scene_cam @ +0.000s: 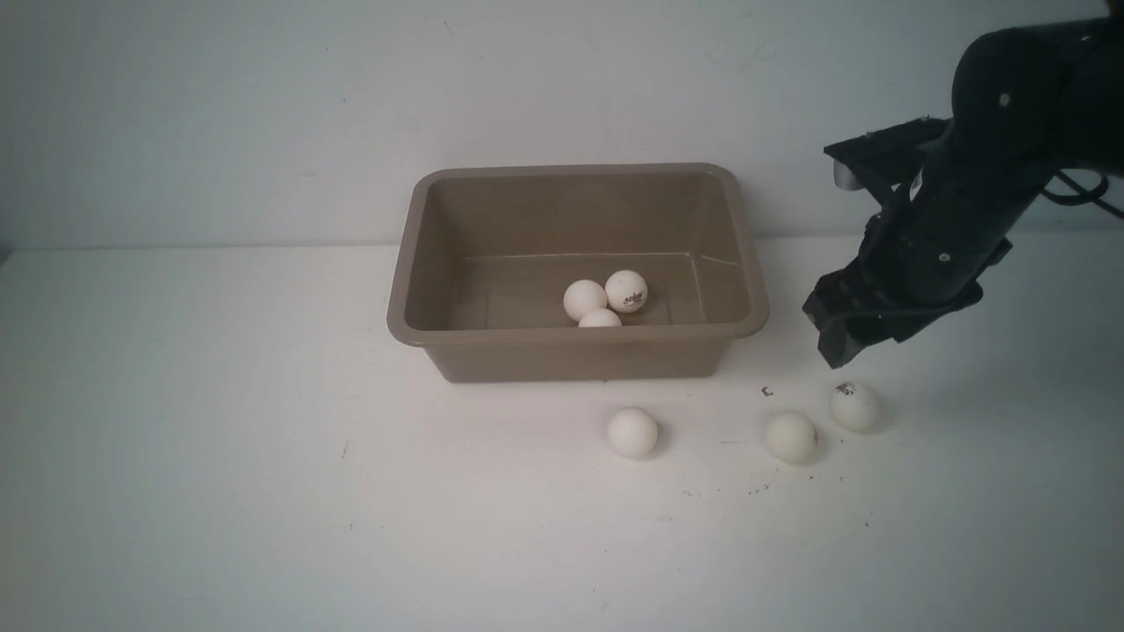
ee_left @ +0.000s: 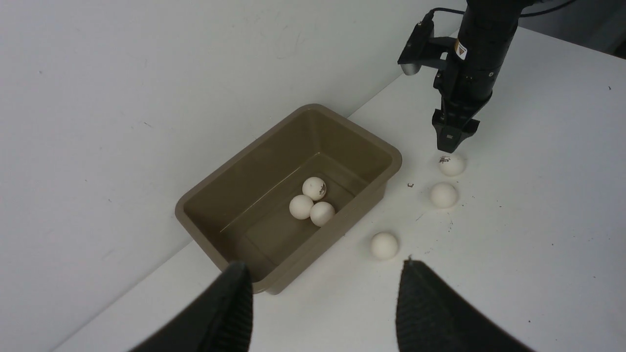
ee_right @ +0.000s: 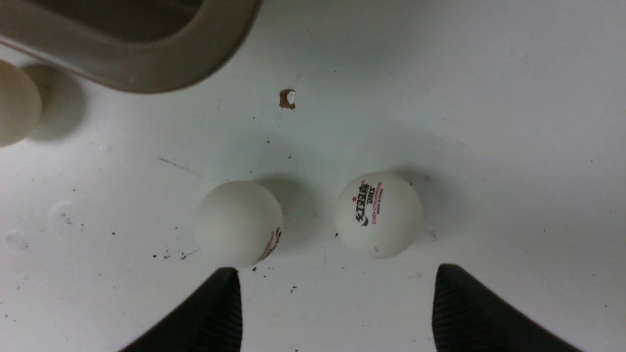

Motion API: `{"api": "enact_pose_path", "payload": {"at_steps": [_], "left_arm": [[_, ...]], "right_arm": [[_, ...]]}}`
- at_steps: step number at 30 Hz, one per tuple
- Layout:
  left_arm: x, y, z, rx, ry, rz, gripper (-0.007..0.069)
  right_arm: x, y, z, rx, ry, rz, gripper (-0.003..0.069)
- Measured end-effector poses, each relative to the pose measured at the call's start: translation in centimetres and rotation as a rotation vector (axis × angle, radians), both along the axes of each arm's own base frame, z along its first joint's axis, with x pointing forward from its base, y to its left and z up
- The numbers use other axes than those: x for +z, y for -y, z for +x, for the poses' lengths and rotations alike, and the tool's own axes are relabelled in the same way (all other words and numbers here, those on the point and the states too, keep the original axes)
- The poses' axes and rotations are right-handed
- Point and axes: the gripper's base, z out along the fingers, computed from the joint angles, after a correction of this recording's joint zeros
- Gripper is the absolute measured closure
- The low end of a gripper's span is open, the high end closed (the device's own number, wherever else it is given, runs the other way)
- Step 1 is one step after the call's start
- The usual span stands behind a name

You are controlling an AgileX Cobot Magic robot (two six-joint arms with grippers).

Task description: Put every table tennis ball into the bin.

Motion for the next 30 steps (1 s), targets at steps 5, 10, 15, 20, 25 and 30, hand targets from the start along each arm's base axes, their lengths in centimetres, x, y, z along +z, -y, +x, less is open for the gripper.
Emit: {"api": "enact_pose_path", "payload": {"at_steps": [5, 10, 15, 20, 25, 30], "left_arm": [[0.0, 0.0, 0.0, -0.001, 0.0, -0.001, 0.0262], [0.0, 0.0, 0.0, -0.001, 0.0, -0.001, 0.0262], [0.0, 0.0, 0.0, -0.001, 0.0, -0.001, 0.0262], [0.0, 0.0, 0.0, -0.001, 0.0, -0.001, 0.0262], [0.0, 0.0, 0.0, -0.001, 0.0, -0.001, 0.0262], [0.0, 0.0, 0.0, -0.001, 0.0, -0.001, 0.0262]], "right_arm": [[-0.8, 0.6, 0.5, -0.02, -0.015, -0.008, 0.0176], [-2.7, 0.9, 1.2, -0.032, -0.044, -0.018, 0.0176], [-3.7, 0.9, 1.5, -0.034, -0.06, -0.022, 0.0176], [-4.9, 0.8, 1.9, -0.034, -0.077, -0.026, 0.0176], [-6.0, 0.8, 2.1, -0.034, -0.097, -0.031, 0.0176], [-7.3, 0.7, 2.4, -0.035, -0.119, -0.036, 0.0176]]}}
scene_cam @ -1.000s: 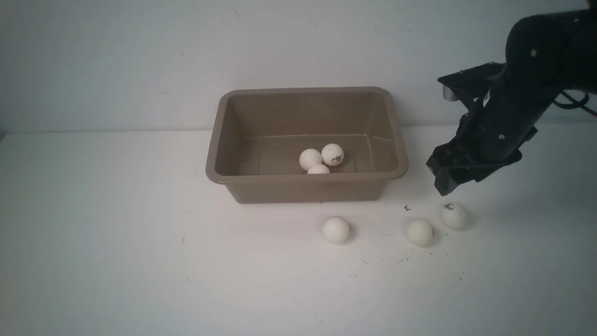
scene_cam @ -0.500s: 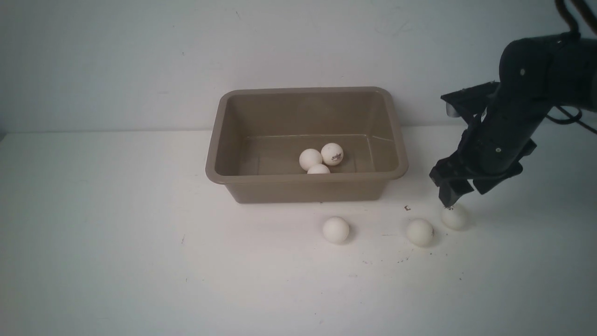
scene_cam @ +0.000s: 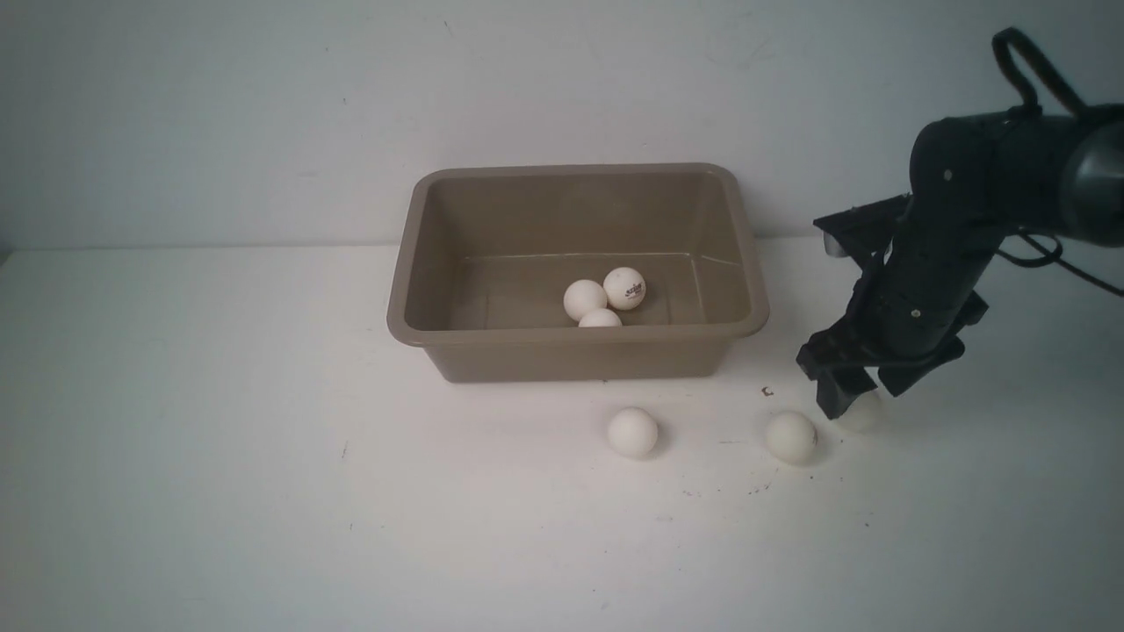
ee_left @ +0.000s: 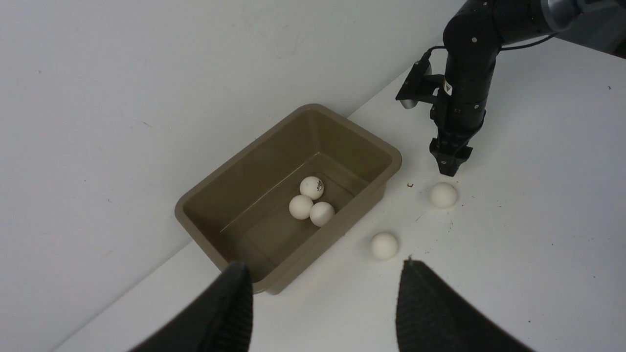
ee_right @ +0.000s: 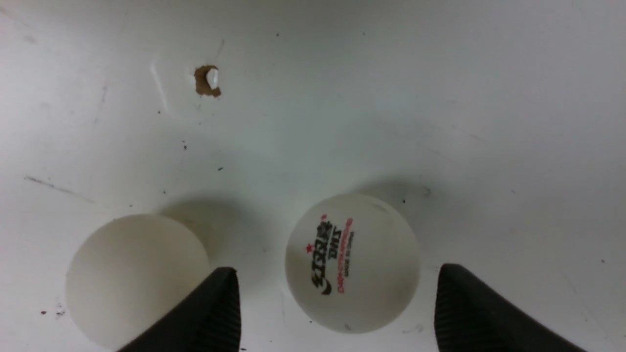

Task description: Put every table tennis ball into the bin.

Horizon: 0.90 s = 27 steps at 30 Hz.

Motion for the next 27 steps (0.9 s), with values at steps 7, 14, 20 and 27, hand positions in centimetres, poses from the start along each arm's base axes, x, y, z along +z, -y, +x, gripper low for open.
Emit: {"api": "enact_pose_path", "payload": {"at_steps": [7, 14, 20, 27], "left_arm": [[0.0, 0.0, 0.0, 0.0, 0.0, 0.0, 0.0262], [0.0, 0.0, 0.0, 0.0, 0.0, 0.0, 0.0262], [0.0, 0.0, 0.0, 0.0, 0.0, 0.0, 0.0262], [0.0, 0.0, 0.0, 0.0, 0.0, 0.0, 0.0262]], "right_arm": [[-1.3, 0.1, 0.4, 0.004, -0.002, -0.018, 0.0218], [-1.3, 0.2, 0.5, 0.0, 0.012, -0.031, 0.0302], [0.8, 0.1, 0.9, -0.002, 0.016, -0.031, 0.0302], [10.7, -2.1, 1.1, 0.036, 0.261, 0.071, 0.0302]]}}
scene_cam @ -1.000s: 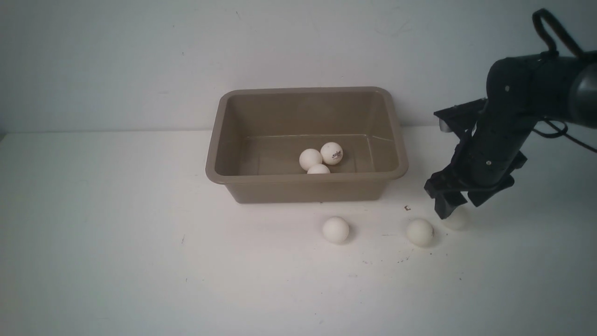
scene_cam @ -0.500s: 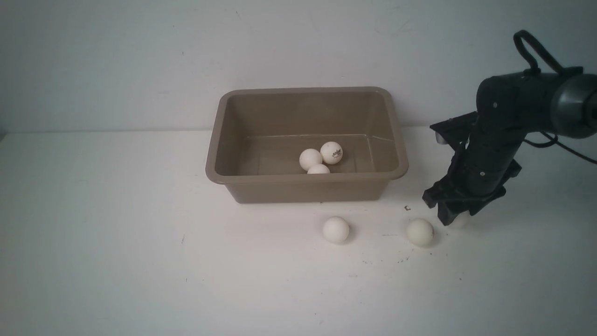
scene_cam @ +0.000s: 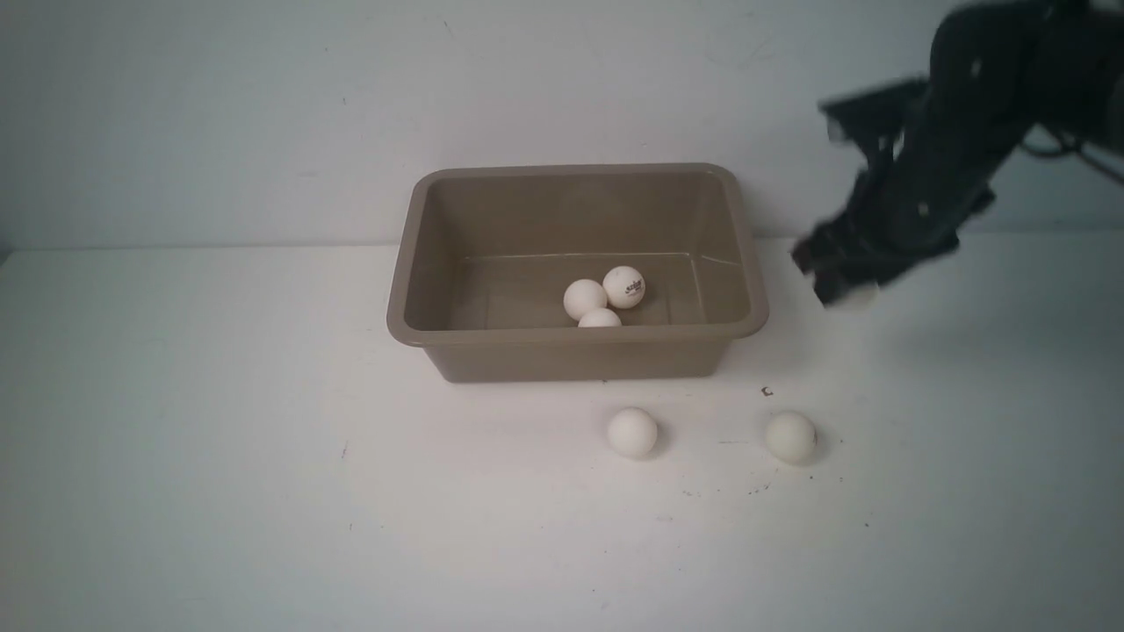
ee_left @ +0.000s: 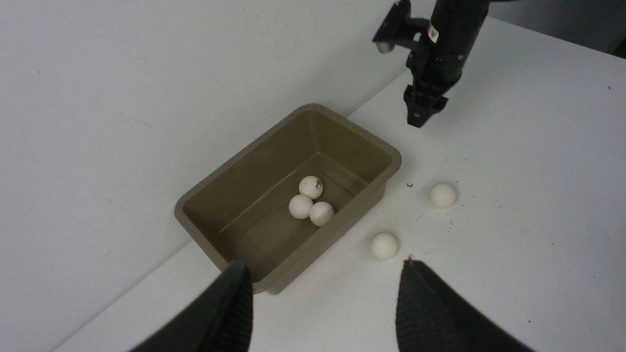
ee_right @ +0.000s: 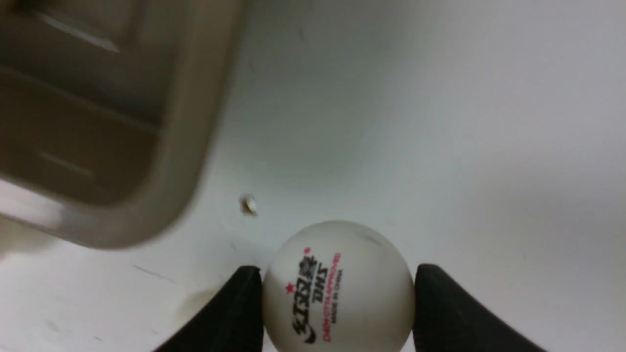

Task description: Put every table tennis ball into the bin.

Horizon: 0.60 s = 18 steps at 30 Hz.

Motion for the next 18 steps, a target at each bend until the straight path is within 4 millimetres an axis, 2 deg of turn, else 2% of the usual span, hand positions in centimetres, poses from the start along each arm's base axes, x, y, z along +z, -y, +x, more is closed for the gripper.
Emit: {"api": "enact_pose_path", "payload": {"at_steps": [3, 6, 10, 14, 18], "left_arm": [[0.0, 0.0, 0.0, 0.0, 0.0, 0.0, 0.0262], [0.0, 0.0, 0.0, 0.0, 0.0, 0.0, 0.0262], [0.0, 0.0, 0.0, 0.0, 0.0, 0.0, 0.0262], [0.0, 0.0, 0.0, 0.0, 0.0, 0.0, 0.0262], [0.0, 0.0, 0.0, 0.0, 0.0, 0.0, 0.0262]], "right_arm": [[2.6, -2.0, -0.1, 0.056, 0.073, 0.055, 0.0302], [3.3, -4.4, -0.3, 0.111, 0.086, 0.097, 0.0302], [1.6, -5.9, -0.1, 0.152, 0.047, 0.088, 0.0302], [0.1, -6.3, 0.4, 0.154, 0.012, 0.088, 0.0302], [-0.8, -6.5, 0.7, 0.152, -0.002, 0.1, 0.0253]]}}
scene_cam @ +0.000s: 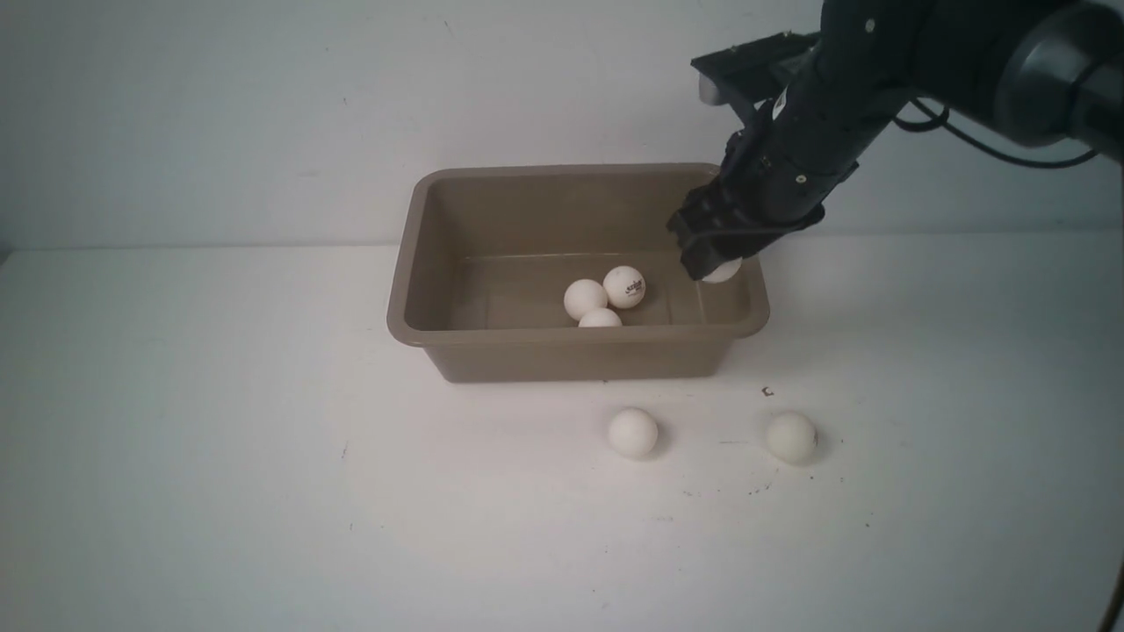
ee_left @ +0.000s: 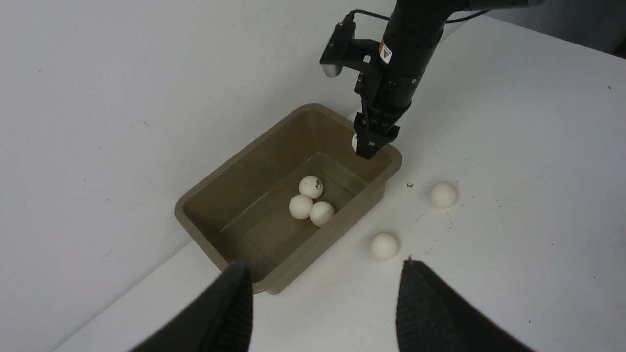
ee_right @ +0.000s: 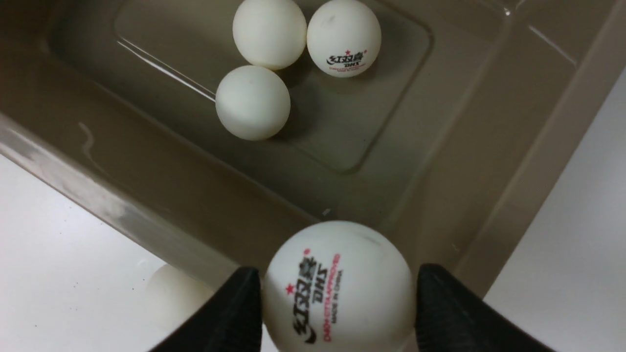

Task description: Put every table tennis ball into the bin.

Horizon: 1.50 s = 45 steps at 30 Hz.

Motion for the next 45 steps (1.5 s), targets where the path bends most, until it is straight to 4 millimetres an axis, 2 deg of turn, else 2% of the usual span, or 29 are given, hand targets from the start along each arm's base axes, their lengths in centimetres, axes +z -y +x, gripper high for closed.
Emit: {"api": "enact_pose_path", "payload": {"at_steps": [3, 6, 9, 12, 14, 16, 18, 21, 25, 28, 31, 35, 38, 40, 41, 45], "left_arm": [[0.0, 0.0, 0.0, 0.0, 0.0, 0.0, 0.0262], [0.0, 0.0, 0.0, 0.0, 0.0, 0.0, 0.0262], [0.0, 0.0, 0.0, 0.0, 0.0, 0.0, 0.0262], [0.0, 0.0, 0.0, 0.0, 0.0, 0.0, 0.0262], [0.0, 0.0, 0.0, 0.0, 0.0, 0.0, 0.0262], [0.0, 0.0, 0.0, 0.0, 0.0, 0.0, 0.0262], [0.0, 0.0, 0.0, 0.0, 0.0, 0.0, 0.0262], [0.0, 0.0, 0.0, 0.0, 0.0, 0.0, 0.0262], [0.0, 0.0, 0.0, 0.0, 0.0, 0.0, 0.0262], [0.0, 0.0, 0.0, 0.001, 0.0, 0.001, 0.0262], [0.0, 0.0, 0.0, 0.001, 0.0, 0.001, 0.0262], [0.0, 0.1, 0.0, -0.005, -0.001, -0.005, 0.0262], [0.1, 0.3, -0.1, -0.025, -0.006, -0.023, 0.0262], [0.1, 0.3, -0.2, -0.031, -0.007, -0.028, 0.0262], [0.1, 0.4, -0.2, -0.04, -0.01, -0.036, 0.0262], [0.1, 0.5, -0.3, -0.049, -0.012, -0.044, 0.0262]], "right_arm": [[-0.1, -0.1, 0.2, -0.004, 0.017, 0.01, 0.0199], [0.4, 0.0, 0.4, -0.004, 0.039, 0.001, 0.0202], [1.2, 0.5, 0.0, -0.011, 0.046, -0.039, 0.0278], [3.0, 1.2, -1.3, -0.005, 0.022, -0.077, 0.0377], [4.0, 1.4, -1.8, -0.003, 0.035, -0.073, 0.0414], [5.6, 1.7, -2.6, -0.003, 0.061, -0.061, 0.044], [6.0, 1.8, -3.0, -0.005, 0.067, -0.055, 0.044], [6.7, 2.6, -5.0, -0.011, 0.053, -0.052, 0.0442], [5.4, 3.7, -7.8, -0.009, -0.021, -0.077, 0.0442], [3.3, 4.4, -10.3, -0.012, -0.084, -0.077, 0.0442], [0.9, 4.9, -11.6, -0.022, -0.102, -0.074, 0.0428], [-1.9, 5.0, -11.8, -0.029, -0.099, -0.077, 0.0381], [-3.3, 4.8, -11.0, -0.033, -0.083, -0.074, 0.0309], [-3.8, 4.7, -10.7, -0.034, -0.083, -0.075, 0.0285], [-4.7, 4.5, -10.2, -0.032, -0.088, -0.084, 0.0247], [-6.7, 4.4, -9.1, -0.033, -0.079, -0.114, 0.019]]}}
